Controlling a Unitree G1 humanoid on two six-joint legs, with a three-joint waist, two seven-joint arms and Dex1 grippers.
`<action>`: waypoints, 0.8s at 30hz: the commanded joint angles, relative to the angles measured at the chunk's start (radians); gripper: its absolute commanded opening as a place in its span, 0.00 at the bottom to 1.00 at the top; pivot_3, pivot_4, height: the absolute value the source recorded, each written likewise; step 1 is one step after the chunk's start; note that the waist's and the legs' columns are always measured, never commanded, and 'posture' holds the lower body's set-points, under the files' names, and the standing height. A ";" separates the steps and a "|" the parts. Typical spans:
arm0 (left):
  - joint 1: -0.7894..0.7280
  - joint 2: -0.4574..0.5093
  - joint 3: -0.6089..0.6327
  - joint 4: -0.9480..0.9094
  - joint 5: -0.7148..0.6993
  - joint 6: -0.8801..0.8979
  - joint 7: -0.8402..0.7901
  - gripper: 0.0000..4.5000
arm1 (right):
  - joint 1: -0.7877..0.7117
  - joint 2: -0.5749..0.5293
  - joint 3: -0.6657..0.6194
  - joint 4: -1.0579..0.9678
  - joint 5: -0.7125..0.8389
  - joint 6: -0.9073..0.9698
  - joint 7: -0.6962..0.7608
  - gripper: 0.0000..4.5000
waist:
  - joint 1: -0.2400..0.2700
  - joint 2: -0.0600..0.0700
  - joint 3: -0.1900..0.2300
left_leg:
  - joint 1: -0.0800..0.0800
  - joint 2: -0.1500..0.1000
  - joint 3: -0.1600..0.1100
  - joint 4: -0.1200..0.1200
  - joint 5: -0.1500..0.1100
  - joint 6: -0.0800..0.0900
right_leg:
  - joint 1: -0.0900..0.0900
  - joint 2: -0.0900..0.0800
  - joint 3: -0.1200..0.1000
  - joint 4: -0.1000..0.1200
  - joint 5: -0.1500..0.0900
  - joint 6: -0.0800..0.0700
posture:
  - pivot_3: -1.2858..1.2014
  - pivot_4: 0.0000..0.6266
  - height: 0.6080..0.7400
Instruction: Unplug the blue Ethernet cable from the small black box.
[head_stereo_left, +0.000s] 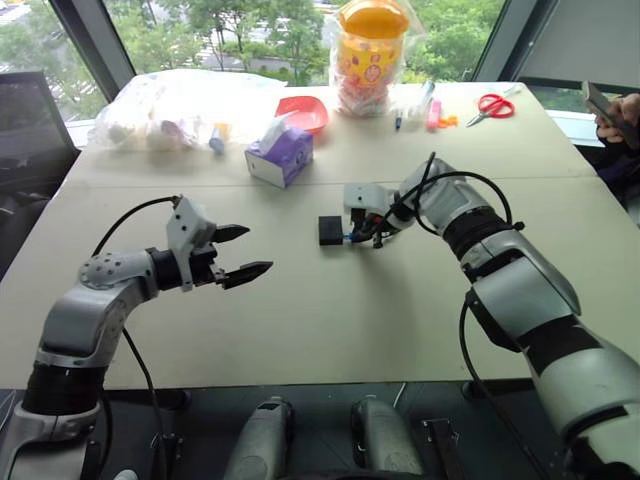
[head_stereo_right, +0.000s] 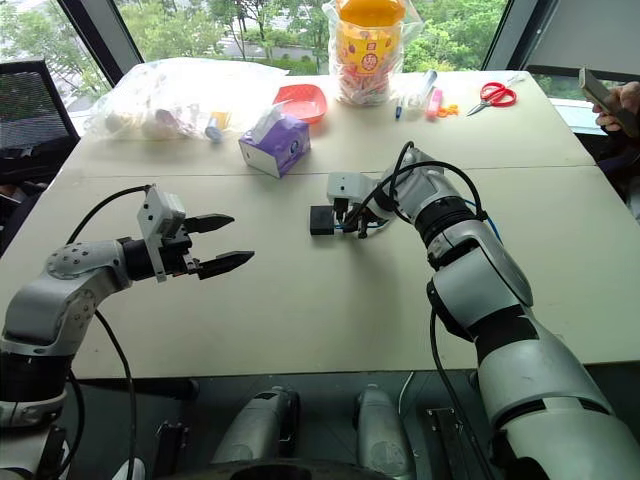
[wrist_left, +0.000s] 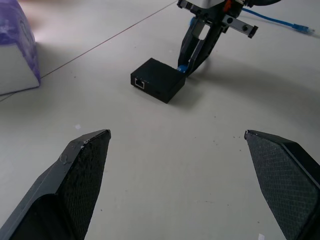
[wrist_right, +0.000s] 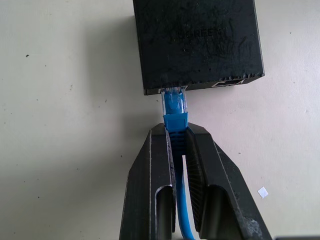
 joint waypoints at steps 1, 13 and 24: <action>-0.034 0.005 0.032 -0.014 -0.041 0.031 0.000 1.00 | 0.015 -0.037 -0.043 -0.074 -0.033 -0.046 -0.101 0.01 | 0.000 0.000 0.000 | 0.000 0.000 0.000 0.000 0.000 0.000 | 0.000 0.000 0.000 0.000 0.000 0.000 | 0.52 0.24 1.00; -0.279 -0.052 0.018 0.134 -0.195 0.237 -0.037 1.00 | 0.617 -0.278 -0.327 -1.278 0.051 0.033 -0.292 0.01 | -0.001 0.000 0.000 | -0.003 0.000 0.001 0.000 0.000 0.000 | -0.004 0.000 0.001 0.001 -0.001 0.001 | 0.52 0.24 1.00; -0.424 -0.166 -0.004 0.237 -0.271 0.342 -0.082 1.00 | 0.711 -0.242 -0.304 -1.489 -0.132 0.015 -0.490 0.01 | 0.002 -0.001 0.000 | 0.003 0.001 0.001 0.002 0.001 0.000 | 0.004 0.001 0.001 0.002 -0.001 0.000 | 0.52 0.24 1.00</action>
